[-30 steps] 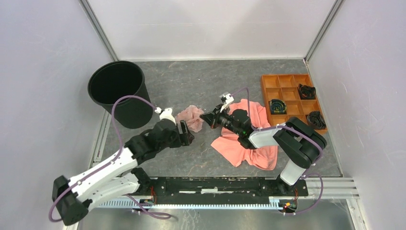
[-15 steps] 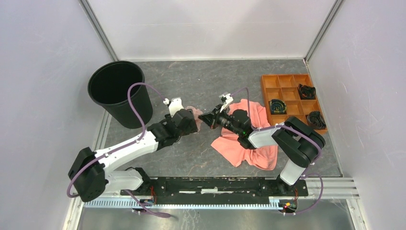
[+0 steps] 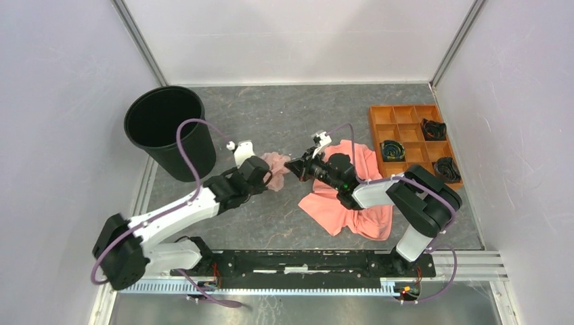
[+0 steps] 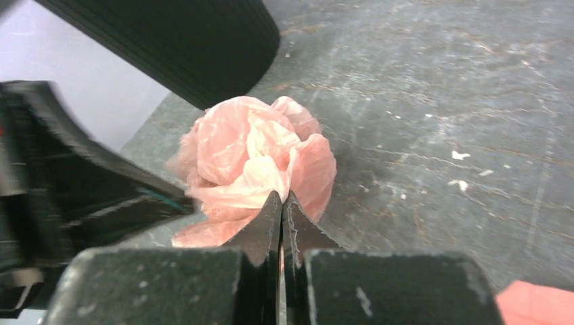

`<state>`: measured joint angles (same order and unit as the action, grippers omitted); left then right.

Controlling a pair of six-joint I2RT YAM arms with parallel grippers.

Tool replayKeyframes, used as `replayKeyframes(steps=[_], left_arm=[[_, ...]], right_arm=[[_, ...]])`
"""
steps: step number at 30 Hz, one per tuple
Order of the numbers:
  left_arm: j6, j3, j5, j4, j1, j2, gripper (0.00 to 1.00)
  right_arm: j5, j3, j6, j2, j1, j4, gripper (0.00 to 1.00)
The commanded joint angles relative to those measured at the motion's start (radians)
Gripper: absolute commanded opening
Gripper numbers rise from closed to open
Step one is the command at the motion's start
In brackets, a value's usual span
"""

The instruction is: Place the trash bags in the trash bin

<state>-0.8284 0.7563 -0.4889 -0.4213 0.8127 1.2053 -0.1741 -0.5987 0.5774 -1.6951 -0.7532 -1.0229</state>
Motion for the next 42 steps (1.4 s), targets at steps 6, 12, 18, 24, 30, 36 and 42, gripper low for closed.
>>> replayKeyframes(steps=[6,12,18,24,30,36,42], left_arm=[[0.095,-0.027,-0.059,-0.231,-0.009,-0.367,0.02],[0.108,-0.012,0.055,-0.170,-0.009,-0.447,0.35],[0.070,-0.048,0.142,0.039,-0.009,-0.281,0.87],[0.117,0.036,0.142,0.124,-0.009,0.020,0.93],[0.108,0.048,0.067,0.134,-0.010,0.153,0.74],[0.124,0.019,0.014,0.117,-0.024,0.104,0.34],[0.181,0.020,-0.008,-0.017,-0.029,-0.017,0.02]], right_arm=[[0.017,-0.060,-0.093,0.025,0.064,0.155,0.00],[-0.051,-0.083,-0.098,0.022,0.064,0.153,0.00],[-0.090,-0.080,-0.044,0.000,0.051,0.098,0.00],[-0.088,-0.070,-0.046,0.013,0.047,0.089,0.00],[-0.087,-0.066,-0.049,0.017,0.047,0.083,0.00],[-0.091,-0.072,-0.052,0.005,0.046,0.080,0.01],[-0.077,-0.099,-0.106,0.009,0.052,0.161,0.00]])
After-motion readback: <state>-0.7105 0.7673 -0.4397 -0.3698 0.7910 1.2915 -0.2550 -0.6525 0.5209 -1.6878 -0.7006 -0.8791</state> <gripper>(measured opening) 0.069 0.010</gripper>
